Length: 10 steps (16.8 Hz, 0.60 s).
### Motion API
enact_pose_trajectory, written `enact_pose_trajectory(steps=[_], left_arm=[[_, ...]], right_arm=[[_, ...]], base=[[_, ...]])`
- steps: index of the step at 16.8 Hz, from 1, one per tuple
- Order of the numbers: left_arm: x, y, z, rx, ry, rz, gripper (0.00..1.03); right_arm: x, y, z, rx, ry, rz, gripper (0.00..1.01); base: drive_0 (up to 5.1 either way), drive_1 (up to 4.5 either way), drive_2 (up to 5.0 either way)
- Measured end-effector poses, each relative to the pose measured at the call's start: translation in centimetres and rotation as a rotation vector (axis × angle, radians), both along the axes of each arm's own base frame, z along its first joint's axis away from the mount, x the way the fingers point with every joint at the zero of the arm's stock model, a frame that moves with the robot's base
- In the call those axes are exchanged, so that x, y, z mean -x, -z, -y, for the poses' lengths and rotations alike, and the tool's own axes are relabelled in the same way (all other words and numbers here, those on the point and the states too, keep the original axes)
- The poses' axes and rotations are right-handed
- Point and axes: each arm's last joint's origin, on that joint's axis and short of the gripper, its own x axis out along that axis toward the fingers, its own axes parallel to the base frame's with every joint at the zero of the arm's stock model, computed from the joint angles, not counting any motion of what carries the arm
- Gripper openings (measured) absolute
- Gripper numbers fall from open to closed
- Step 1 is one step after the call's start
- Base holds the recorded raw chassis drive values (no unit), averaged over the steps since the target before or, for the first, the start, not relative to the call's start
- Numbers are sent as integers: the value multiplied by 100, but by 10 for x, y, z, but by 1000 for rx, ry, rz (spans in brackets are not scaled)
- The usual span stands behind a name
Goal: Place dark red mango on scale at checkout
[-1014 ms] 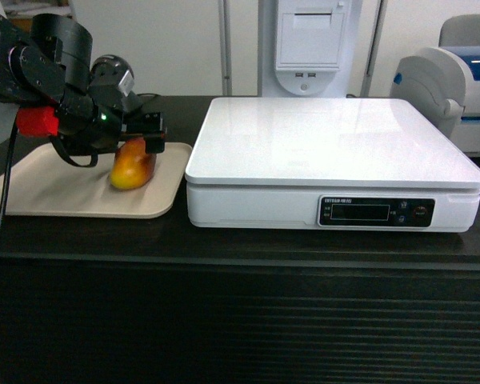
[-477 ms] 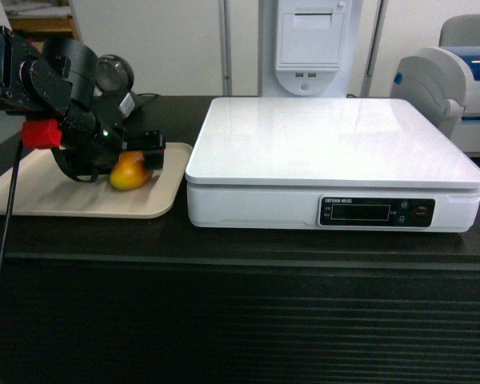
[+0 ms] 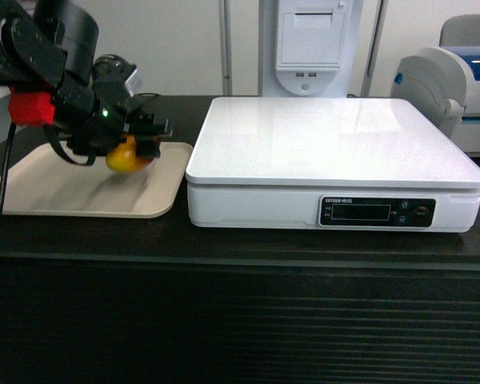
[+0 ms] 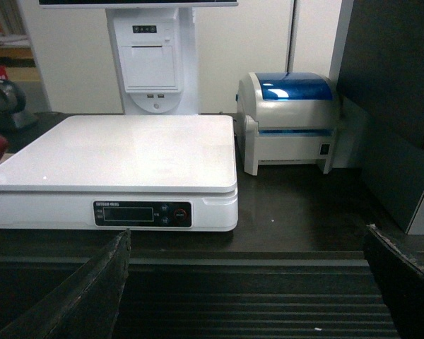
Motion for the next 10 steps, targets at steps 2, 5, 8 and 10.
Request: enact_pose_trajectory(steps=[2,5,8,10], left_arm=[[7,-34,16,9,20,60,59],[19,-86,55,82,49,152,59],[32,-109,120,103,99,175,59],[41,-113,179,106,189,176,59]], right_arm=[[0,0,0,0,0,0,98],[0,0,0,0,0,0,98],[0,0,0,0,0,0,98],[0,0,0,0,0,0,98]], base=[[0,0,0],[0,0,0],[0,0,0],[0,0,0]])
